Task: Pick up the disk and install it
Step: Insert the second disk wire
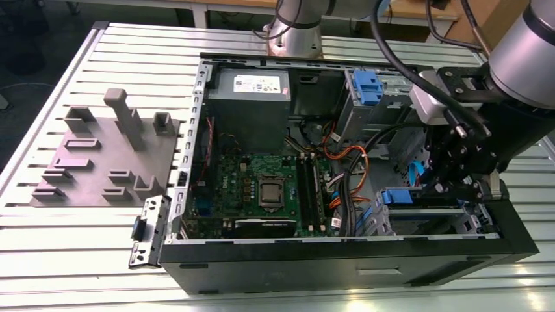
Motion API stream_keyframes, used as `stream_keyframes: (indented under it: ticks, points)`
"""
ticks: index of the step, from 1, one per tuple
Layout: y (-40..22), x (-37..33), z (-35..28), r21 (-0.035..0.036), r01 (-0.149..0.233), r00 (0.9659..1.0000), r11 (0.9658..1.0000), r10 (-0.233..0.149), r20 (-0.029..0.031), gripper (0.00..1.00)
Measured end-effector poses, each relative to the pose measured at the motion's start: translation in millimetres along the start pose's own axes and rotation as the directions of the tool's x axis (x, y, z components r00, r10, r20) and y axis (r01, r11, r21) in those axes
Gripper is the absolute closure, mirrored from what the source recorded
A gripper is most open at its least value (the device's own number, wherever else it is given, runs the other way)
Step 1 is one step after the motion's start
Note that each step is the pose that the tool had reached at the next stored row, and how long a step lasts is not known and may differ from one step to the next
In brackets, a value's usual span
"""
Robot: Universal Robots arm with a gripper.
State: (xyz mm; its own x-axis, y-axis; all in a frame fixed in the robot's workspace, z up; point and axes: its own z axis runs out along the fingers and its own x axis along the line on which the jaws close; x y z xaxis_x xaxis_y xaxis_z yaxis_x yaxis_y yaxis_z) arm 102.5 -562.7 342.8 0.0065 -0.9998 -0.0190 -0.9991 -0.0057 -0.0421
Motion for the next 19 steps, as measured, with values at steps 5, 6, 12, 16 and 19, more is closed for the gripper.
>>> stream_keyframes:
  ticks: [5,6,12,16,19]
  points:
    - [-0.1,-0.1,-3.2,-0.0002,0.000,1.0000,1.0000,0.000,0.0003,0.76]
    - [-0.1,-0.1,-3.2,-0.0002,0.000,1.0000,1.0000,0.000,0.0003,0.78]
    - [-0.1,-0.1,-3.4,-0.0004,0.000,1.0000,1.0000,0.000,0.0000,0.89]
    - [-0.2,-0.1,-3.4,-0.0008,0.000,1.0000,1.0000,0.000,0.0000,0.89]
    - [-0.1,-0.1,-3.4,-0.0013,0.000,1.0000,1.0000,0.000,0.0000,0.89]
